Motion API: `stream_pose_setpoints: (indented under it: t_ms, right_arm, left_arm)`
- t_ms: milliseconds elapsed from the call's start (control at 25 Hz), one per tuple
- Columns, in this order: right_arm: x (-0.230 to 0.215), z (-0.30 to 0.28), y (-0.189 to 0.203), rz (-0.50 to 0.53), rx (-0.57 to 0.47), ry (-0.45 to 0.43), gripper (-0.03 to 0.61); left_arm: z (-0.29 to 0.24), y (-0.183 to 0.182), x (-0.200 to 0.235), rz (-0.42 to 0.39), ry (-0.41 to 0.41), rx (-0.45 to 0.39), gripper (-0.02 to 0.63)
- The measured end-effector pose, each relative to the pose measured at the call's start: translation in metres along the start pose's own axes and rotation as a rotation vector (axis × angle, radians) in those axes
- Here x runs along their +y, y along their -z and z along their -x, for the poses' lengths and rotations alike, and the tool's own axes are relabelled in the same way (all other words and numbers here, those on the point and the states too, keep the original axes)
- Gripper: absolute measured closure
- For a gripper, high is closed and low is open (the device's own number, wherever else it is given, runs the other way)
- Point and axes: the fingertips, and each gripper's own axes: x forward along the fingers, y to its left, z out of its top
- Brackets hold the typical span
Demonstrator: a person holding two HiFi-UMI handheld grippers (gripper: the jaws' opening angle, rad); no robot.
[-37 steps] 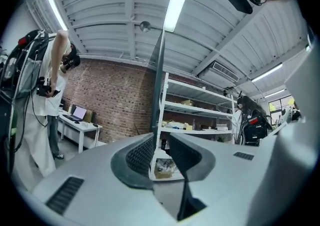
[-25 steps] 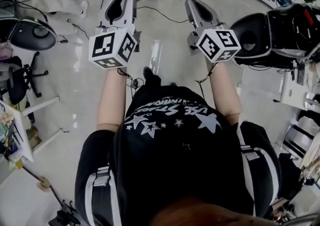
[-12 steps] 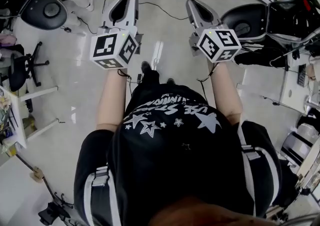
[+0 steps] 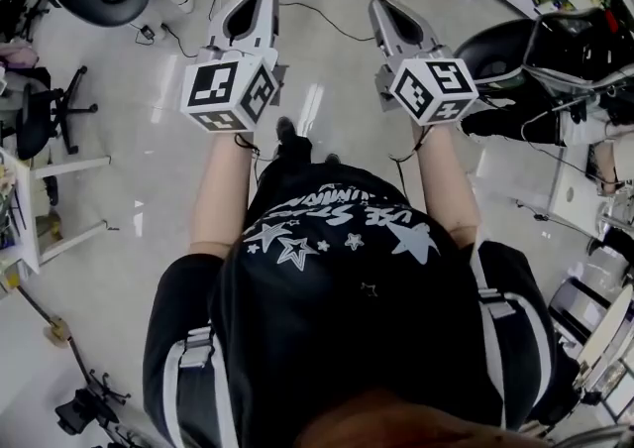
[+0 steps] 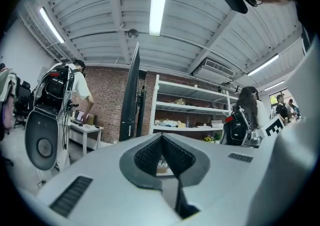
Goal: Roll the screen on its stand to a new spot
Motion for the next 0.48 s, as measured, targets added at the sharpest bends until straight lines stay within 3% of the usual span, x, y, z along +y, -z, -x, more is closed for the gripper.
stream_pose_setpoints:
  t_ms: [480]
  right_arm:
    - [0.005, 0.016, 0.001, 0.002, -0.007, -0.038, 0.572]
  left_arm:
    - [0.013, 0.003, -0.014, 0.002, -0.027, -0.007, 0.603]
